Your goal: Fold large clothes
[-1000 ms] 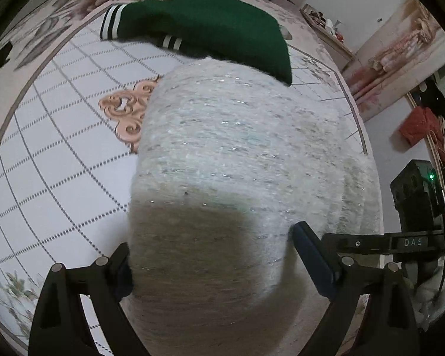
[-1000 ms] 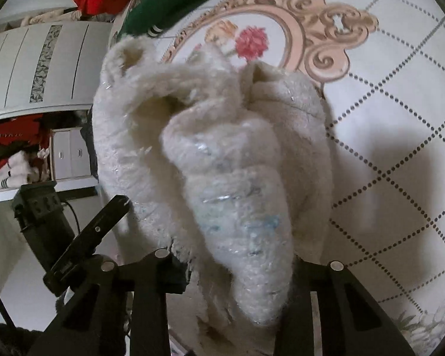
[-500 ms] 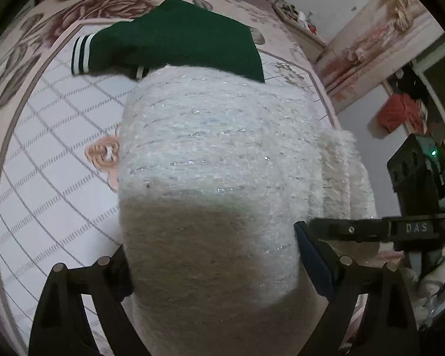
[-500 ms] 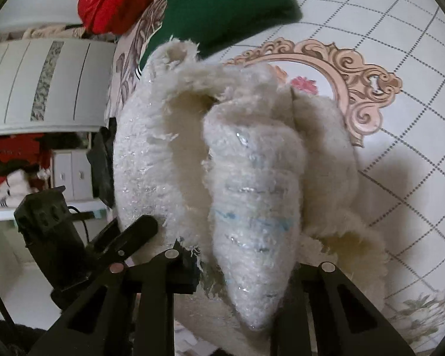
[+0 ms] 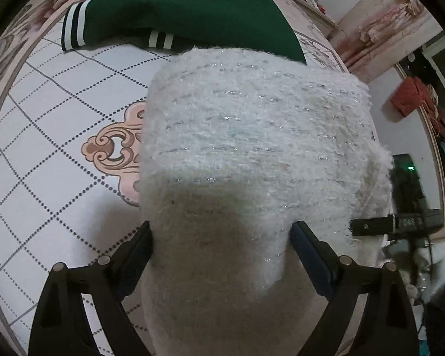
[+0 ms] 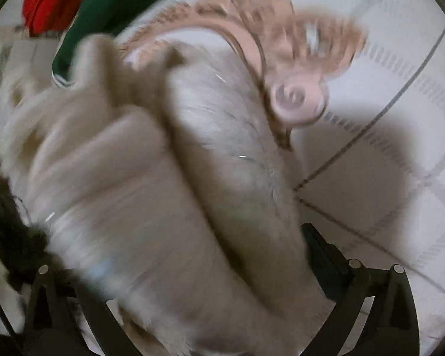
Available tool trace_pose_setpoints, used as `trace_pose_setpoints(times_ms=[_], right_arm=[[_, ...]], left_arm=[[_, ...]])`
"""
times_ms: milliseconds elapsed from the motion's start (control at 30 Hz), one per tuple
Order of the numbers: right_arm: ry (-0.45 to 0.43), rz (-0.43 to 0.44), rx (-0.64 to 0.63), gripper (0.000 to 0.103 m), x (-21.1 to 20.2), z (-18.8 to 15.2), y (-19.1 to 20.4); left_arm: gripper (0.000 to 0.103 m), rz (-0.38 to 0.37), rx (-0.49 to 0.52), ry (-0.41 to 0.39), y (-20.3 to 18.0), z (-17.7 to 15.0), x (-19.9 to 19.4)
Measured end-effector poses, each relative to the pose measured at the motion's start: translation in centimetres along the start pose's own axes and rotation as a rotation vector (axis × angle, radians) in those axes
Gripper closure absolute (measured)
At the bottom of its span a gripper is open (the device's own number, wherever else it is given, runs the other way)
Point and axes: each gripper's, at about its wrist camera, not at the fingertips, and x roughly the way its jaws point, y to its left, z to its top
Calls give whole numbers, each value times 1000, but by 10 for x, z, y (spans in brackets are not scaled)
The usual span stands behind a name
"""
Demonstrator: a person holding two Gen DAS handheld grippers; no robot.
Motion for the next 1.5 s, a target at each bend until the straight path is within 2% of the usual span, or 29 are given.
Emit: trace_pose_setpoints(times_ms=[33, 67, 100, 133, 233, 267, 467, 667, 833, 900, 967, 1100, 1133, 1200, 1333, 1400, 1500], right_arm=[[-11, 20, -12, 0, -1, 1, 0], [-18, 43, -21, 4, -3, 1, 2], [-23, 108, -28, 20, -7, 0, 5], [-16, 167, -7, 52, -9, -2, 9], [-61, 168, -19, 67, -26, -11, 26], [-71, 185, -9, 69, -32, -14, 30], [-120, 231, -45, 72, -71, -28, 59], [-146, 242, -88, 72, -112, -21, 92], [-189, 278, -88, 72, -151, 9, 122], [-210, 289, -92, 72, -169, 35, 136], [-230, 302, -98, 72, -182, 62, 150], [-266, 324, -105, 72, -199, 141, 175], [-270, 325, -108, 72, -199, 160, 179], [-273, 325, -118, 72, -196, 211, 190], [-246, 302, -115, 72, -151, 292, 203], [-226, 260, -97, 72, -117, 318, 195], [-222, 193, -89, 72, -96, 341, 185]], left_arm=[[12, -11, -16, -8, 2, 1, 0], [12, -20, -26, -12, 1, 3, -2], [12, -18, -26, -19, -1, 1, -2], [12, -12, -15, -33, -4, 1, -6], [12, 31, 31, -60, -18, -2, -16], [12, 40, 31, -69, -21, -2, -21], [12, 31, 1, -89, -24, 7, -47], [12, 27, 16, -122, -32, 25, -80], [12, 31, 24, -171, -44, 72, -105], [12, 26, 23, -195, -44, 95, -116], [12, 36, 43, -221, -44, 132, -120], [12, 67, 73, -250, -36, 196, -109], [12, 78, 79, -255, -30, 221, -102], [12, 95, 83, -259, -19, 251, -89], [12, 133, 92, -216, 15, 317, -38], [12, 141, 100, -187, 28, 333, -13], [12, 181, 134, -127, 44, 348, 28]])
